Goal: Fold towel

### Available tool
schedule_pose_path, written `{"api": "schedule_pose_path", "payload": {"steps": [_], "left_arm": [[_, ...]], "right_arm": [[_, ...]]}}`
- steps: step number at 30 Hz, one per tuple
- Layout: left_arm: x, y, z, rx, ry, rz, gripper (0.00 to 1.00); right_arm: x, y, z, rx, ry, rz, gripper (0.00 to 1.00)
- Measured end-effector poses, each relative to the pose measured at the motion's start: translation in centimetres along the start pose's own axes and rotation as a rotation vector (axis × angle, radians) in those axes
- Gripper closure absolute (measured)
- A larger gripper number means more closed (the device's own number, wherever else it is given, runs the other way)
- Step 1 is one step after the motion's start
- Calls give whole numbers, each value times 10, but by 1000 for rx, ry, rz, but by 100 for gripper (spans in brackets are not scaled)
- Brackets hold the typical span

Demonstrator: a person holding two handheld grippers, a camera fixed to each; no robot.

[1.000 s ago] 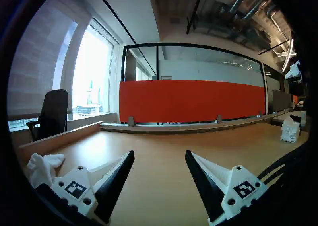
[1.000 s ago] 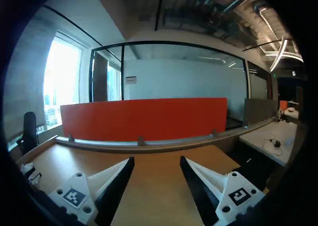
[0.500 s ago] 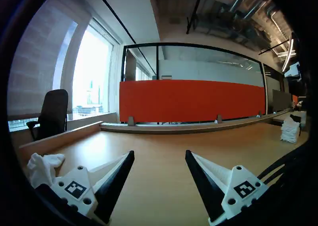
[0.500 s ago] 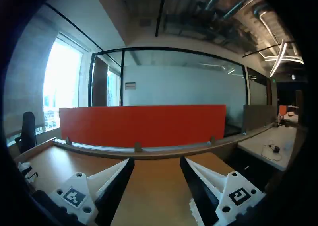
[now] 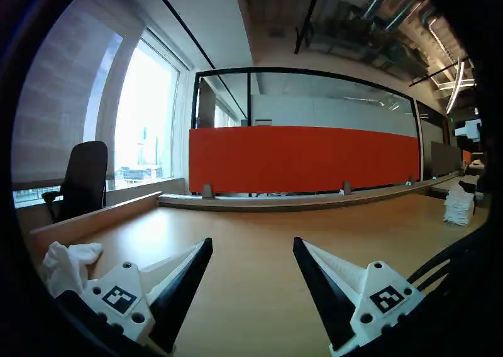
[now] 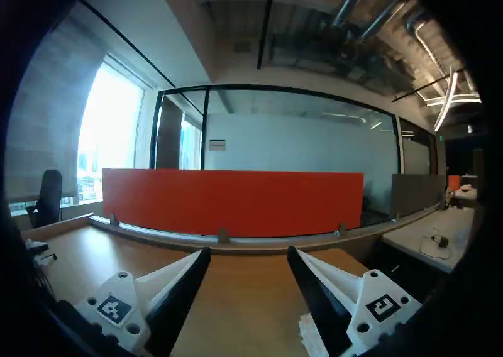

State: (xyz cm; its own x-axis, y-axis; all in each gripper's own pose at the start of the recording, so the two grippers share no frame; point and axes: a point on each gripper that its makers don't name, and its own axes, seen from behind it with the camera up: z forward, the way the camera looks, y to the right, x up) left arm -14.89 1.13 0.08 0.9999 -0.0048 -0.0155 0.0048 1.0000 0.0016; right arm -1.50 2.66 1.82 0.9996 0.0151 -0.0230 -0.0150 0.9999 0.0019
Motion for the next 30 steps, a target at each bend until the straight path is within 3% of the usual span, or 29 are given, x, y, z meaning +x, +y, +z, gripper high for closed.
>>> {"api": "schedule_pose_path", "payload": {"steps": [8, 30], "left_arm": [[-1, 1, 0, 0, 0, 0, 5], [-2, 1, 0, 0, 0, 0, 5]], "right_arm": [[-43, -2, -5, 17, -21, 15, 0], [-102, -6, -6, 8, -21, 62, 0]]}}
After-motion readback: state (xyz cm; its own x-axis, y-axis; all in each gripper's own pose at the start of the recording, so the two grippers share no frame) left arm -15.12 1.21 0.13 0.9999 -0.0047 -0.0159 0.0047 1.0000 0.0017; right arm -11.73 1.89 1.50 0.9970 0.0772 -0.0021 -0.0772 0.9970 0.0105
